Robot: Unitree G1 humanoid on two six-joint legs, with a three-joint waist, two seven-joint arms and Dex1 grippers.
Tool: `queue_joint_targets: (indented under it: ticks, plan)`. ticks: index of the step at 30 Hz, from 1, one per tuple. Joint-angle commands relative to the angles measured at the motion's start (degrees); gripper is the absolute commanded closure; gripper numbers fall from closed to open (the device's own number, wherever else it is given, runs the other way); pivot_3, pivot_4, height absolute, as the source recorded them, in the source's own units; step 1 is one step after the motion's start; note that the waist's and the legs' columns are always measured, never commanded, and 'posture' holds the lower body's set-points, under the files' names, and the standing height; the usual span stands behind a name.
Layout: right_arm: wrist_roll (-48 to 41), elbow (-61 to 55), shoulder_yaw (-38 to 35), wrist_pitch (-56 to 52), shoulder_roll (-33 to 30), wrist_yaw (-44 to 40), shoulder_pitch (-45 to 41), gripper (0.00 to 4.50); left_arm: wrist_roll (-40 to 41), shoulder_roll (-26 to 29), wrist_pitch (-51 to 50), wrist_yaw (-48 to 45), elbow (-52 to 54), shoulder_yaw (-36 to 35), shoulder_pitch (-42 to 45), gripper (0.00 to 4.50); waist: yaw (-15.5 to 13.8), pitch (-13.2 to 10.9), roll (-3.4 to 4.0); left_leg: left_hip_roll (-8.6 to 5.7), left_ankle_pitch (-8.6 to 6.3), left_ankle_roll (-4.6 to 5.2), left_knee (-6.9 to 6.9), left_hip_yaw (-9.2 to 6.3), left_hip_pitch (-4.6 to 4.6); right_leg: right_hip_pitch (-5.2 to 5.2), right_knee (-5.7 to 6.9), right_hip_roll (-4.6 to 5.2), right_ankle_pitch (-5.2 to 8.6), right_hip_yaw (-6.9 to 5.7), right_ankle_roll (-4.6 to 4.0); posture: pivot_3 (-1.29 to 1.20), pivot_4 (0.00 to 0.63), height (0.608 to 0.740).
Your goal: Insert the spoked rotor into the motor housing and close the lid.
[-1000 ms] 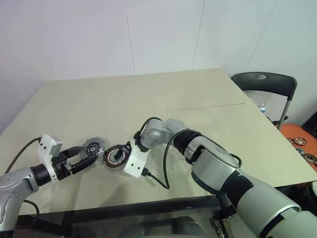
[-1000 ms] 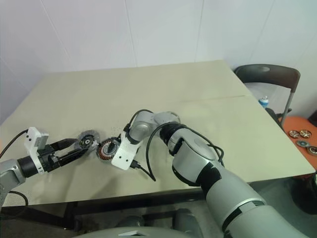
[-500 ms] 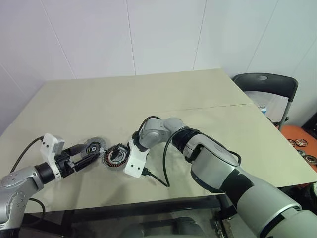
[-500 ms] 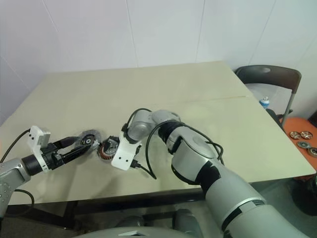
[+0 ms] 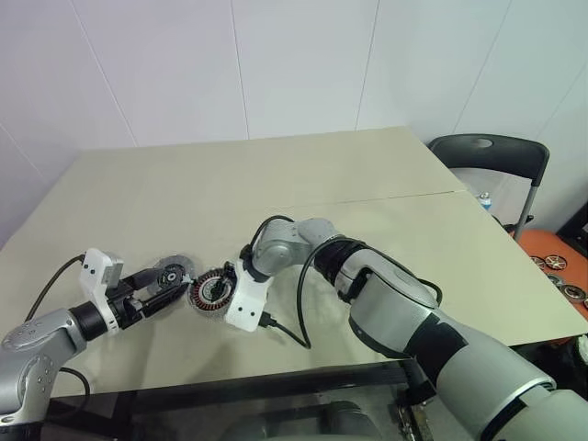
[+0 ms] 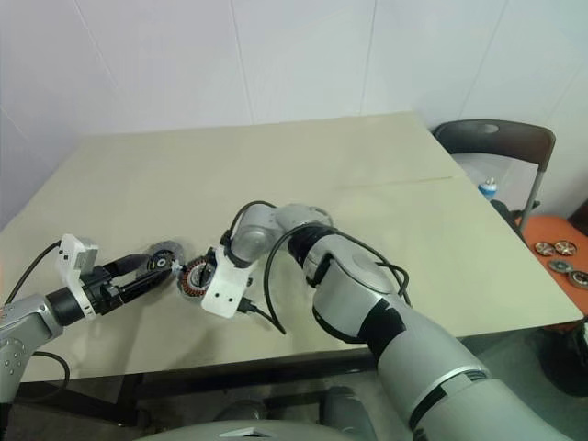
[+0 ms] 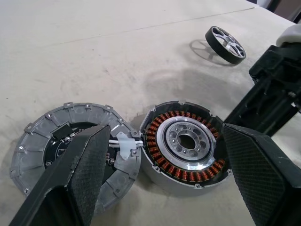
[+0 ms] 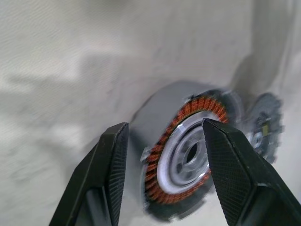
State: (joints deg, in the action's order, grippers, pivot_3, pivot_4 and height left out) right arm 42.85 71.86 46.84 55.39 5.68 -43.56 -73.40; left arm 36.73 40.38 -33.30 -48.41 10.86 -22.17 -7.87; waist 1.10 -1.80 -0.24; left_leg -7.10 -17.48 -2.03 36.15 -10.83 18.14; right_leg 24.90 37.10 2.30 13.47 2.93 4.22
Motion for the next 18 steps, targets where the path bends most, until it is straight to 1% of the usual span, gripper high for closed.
queue_joint_targets:
  ticks: [1,3,5,7,18]
  plan:
    - [0.43,-0.98,-0.45,0.3,0.52,2.77,-3.25,1.94,0.27,0.02,0.63,0.11,0.71,-0.55,1.18,0.47,-0.02,0.0,0.0,0.0,0.0,0.0,0.0,0.0,0.0,0.0,0.0,-0.01,0.0,0.0,0.0,0.0,0.0,0.74]
    - [1.45,-1.16,0.05,0.81,0.4,4.17,-3.93,2.32,0.18,0.0,0.64,0.11,0.42,-0.35,1.59,0.47,-0.02,0.0,-0.01,0.0,0.0,0.0,0.01,0.0,0.0,0.0,0.01,-0.04,0.0,0.0,0.0,0.0,0.0,0.74]
    - [2.24,-1.16,0.2,0.58,0.34,5.7,-4.53,2.85,0.1,-0.07,0.62,0.1,0.12,-0.12,2.03,0.47,0.0,0.0,-0.01,0.01,0.01,-0.02,0.01,0.0,-0.01,0.0,0.02,-0.05,0.0,0.0,-0.01,0.0,0.0,0.74]
    - [2.9,-0.88,0.48,0.11,0.37,6.42,-4.86,3.54,-0.07,-0.19,0.63,0.06,-0.12,0.24,2.44,0.47,0.03,0.0,-0.01,0.03,0.02,-0.04,0.0,0.0,-0.01,0.0,0.02,-0.08,-0.02,0.0,-0.04,0.0,0.0,0.74]
    - [4.57,-0.59,1.52,1.26,-0.54,7.55,-4.99,3.54,-0.33,-0.5,0.83,0.12,-0.96,1.12,3.63,0.47,-0.01,0.0,-0.04,0.1,0.03,-0.06,0.0,-0.01,0.0,0.01,0.01,-0.2,-0.06,0.01,-0.09,0.0,0.0,0.74]
